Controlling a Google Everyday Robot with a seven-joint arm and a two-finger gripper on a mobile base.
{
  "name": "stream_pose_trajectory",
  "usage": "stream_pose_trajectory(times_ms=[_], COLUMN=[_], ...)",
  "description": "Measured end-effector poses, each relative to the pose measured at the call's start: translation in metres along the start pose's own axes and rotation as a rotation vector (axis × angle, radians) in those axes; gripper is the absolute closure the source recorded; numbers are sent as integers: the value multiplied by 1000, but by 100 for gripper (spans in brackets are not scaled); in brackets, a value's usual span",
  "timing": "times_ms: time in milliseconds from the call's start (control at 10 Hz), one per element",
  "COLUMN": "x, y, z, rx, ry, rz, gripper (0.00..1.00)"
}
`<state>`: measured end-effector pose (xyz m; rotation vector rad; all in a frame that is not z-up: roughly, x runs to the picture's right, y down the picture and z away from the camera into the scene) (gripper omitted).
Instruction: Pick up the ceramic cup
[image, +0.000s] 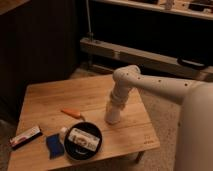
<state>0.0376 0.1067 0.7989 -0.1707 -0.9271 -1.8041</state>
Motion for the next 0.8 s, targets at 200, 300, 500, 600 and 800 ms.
stream_pose_trajectory(times_ms=[200,300,500,600,800], x=[1,4,6,8,10], y=[-28,-54,-84,-99,-120], z=[-34,-63,-100,-117,-140], rx=[131,208,286,324,379], ry=[81,130,178,203,268], rz=[-113,-196,-283,-328,-398], gripper=[100,100,100,100,100])
